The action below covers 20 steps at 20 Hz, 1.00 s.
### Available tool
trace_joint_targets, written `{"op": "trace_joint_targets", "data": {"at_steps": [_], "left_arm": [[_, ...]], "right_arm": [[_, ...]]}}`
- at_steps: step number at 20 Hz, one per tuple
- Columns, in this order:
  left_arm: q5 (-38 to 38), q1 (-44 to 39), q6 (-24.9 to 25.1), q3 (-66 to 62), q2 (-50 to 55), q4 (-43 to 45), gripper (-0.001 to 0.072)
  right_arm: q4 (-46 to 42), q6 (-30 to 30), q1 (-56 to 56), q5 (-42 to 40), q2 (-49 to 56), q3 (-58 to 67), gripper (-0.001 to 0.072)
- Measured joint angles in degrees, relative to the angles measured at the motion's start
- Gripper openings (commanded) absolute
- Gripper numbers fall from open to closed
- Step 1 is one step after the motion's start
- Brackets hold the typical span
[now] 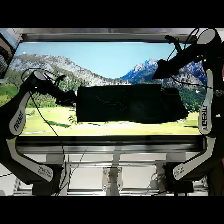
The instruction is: Fold the clothes and pants, and hang the long-sleeved shirts on hangers.
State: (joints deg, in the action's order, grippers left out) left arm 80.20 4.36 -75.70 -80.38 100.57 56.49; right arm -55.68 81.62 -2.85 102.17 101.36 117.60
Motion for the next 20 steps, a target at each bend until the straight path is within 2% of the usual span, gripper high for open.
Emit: {"op": "trace_joint_targets", "data": {"at_steps": [2, 3, 4, 5, 8, 11, 15, 18, 20], "left_arm": [[-1.16, -2.01, -0.39, 0.07, 0.87, 0.31, 0.0446], [-1.60, -3.06, -0.59, 0.09, 1.57, 0.55, 0.0308], [-1.99, -4.00, -0.79, 0.11, 2.27, 0.72, 0.0060], [-2.23, -4.72, -0.81, 0.11, 2.84, 0.76, 0.0025], [-1.38, -5.68, -0.24, -0.28, 3.34, 0.37, 0.0023], [4.09, -4.17, 0.22, -4.94, 0.94, 0.50, 0.0023], [17.38, -2.40, -2.60, -21.38, -3.78, 10.56, 0.0022], [21.51, -3.02, -4.55, -33.92, -7.72, 15.10, 0.0022], [22.82, -4.26, -5.22, -37.86, -9.79, 16.55, 0.0022]], "right_arm": [[-0.04, -0.13, 0.72, -0.63, 0.00, 0.00, 0.0012], [-0.02, -0.15, 0.94, -0.76, 0.00, 0.00, 0.0012], [-0.11, -0.15, 1.07, -0.90, 0.00, 0.00, 0.0012], [-0.11, -0.17, 1.16, -0.92, 0.00, 0.00, 0.0012], [-0.07, -0.22, 1.40, -1.07, 0.00, 0.00, 0.0012], [-0.07, -0.26, 1.46, -1.16, 0.00, 0.00, 0.0012], [0.04, -0.26, 1.99, -1.29, 0.00, 0.00, 0.0012], [0.31, -0.96, 3.28, -1.36, 0.00, 0.00, 0.0012], [0.28, -1.33, 4.22, -1.88, 0.00, 0.00, 0.0012]]}}
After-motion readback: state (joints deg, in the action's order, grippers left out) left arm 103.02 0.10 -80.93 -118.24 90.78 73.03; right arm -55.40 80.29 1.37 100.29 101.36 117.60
